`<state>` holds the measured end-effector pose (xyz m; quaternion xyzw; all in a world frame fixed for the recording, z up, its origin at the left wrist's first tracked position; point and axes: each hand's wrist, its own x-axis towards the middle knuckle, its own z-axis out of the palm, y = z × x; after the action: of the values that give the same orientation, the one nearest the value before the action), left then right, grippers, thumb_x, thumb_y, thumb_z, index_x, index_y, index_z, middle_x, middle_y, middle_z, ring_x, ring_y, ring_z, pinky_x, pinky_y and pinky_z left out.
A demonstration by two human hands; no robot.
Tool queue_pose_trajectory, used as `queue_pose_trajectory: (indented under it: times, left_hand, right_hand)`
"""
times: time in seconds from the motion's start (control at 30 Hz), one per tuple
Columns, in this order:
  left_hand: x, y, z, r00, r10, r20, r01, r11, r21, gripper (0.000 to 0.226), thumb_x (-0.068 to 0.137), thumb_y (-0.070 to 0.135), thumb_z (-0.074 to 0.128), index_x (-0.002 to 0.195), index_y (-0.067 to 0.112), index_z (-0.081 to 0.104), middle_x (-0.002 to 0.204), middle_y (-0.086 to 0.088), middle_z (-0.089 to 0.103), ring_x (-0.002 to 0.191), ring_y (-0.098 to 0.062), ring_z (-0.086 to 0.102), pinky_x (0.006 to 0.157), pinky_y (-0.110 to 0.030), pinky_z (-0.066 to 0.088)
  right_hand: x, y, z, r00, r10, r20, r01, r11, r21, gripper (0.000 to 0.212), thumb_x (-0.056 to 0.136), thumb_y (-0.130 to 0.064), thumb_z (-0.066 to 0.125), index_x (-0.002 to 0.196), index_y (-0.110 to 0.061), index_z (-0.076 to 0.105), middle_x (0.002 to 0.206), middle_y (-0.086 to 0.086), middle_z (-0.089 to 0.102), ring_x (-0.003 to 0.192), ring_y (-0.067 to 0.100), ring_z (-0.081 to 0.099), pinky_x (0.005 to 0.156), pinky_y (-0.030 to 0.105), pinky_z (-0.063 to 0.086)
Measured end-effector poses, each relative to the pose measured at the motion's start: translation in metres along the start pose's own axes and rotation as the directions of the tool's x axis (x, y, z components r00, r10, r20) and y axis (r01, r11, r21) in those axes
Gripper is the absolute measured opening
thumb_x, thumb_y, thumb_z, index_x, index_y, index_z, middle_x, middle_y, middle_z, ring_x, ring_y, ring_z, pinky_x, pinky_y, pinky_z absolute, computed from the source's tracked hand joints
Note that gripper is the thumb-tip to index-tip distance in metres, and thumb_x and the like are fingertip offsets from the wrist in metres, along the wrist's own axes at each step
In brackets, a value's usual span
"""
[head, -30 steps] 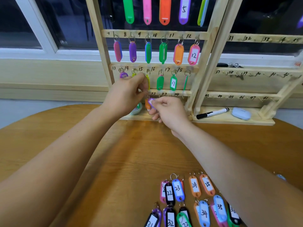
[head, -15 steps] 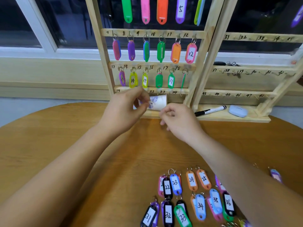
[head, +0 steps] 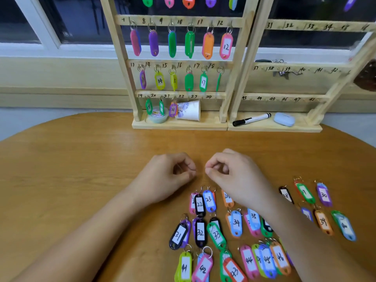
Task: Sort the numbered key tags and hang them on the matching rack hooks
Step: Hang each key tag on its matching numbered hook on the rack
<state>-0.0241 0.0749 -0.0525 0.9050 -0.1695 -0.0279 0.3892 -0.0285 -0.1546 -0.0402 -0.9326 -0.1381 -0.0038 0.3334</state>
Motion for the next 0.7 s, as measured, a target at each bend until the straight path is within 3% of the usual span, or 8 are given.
queue_pose_trajectory:
  times: [0.1,0.2,0.37,0.53,0.7]
  left_hand:
    - [-0.009,0.002,0.005,1.0,0.006,0.027,-0.007,1.0,0.025,0.012,0.09,0.042,0.081,0.097,0.034,0.075,0.088,0.018,0.073,0.083,-0.003,0.066,0.074,-0.018,0.051]
    - [-0.013,0.003,0.005,0.999,0.012,0.05,-0.015,0.997,0.069,0.023,0.084,0.053,0.083,0.098,0.038,0.073,0.092,0.017,0.07,0.083,-0.002,0.065,0.074,-0.02,0.051]
    - [-0.015,0.008,0.004,0.993,0.021,0.12,-0.035,0.992,0.119,0.028,0.08,0.055,0.086,0.098,0.037,0.074,0.09,0.017,0.068,0.084,-0.001,0.064,0.07,-0.012,0.044]
    - [-0.015,0.013,0.002,0.985,-0.002,0.174,-0.023,0.99,0.138,0.018,0.084,0.047,0.085,0.095,0.037,0.075,0.082,0.017,0.072,0.078,-0.002,0.065,0.071,-0.023,0.052]
    - [-0.015,0.013,0.002,0.981,-0.021,0.192,-0.004,0.992,0.128,0.01,0.088,0.041,0.085,0.09,0.034,0.078,0.08,0.021,0.074,0.077,-0.005,0.066,0.069,-0.018,0.049]
  right_hand:
    - [-0.002,0.007,0.007,0.998,-0.057,-0.034,0.054,0.994,-0.096,0.007,0.095,-0.033,0.071,0.089,-0.037,0.071,0.088,-0.018,0.058,0.091,0.001,0.051,0.088,0.033,0.045]
    - [-0.003,0.01,0.011,0.992,-0.095,-0.082,0.083,0.987,-0.14,0.006,0.096,-0.032,0.069,0.091,-0.036,0.069,0.087,-0.018,0.056,0.092,0.005,0.049,0.093,0.041,0.046]
    - [-0.006,0.011,0.012,0.985,-0.12,-0.124,0.103,0.985,-0.137,0.01,0.096,-0.025,0.069,0.092,-0.034,0.07,0.086,-0.015,0.057,0.09,0.008,0.049,0.088,0.04,0.045]
    - [-0.006,0.009,0.015,0.982,-0.138,-0.132,0.122,0.985,-0.12,0.01,0.096,-0.023,0.069,0.094,-0.033,0.071,0.086,-0.015,0.058,0.09,0.009,0.05,0.088,0.04,0.045]
    - [-0.01,0.009,0.014,0.978,-0.152,-0.146,0.139,0.986,-0.092,0.009,0.097,-0.023,0.069,0.094,-0.031,0.072,0.084,-0.015,0.058,0.089,0.008,0.05,0.089,0.039,0.043]
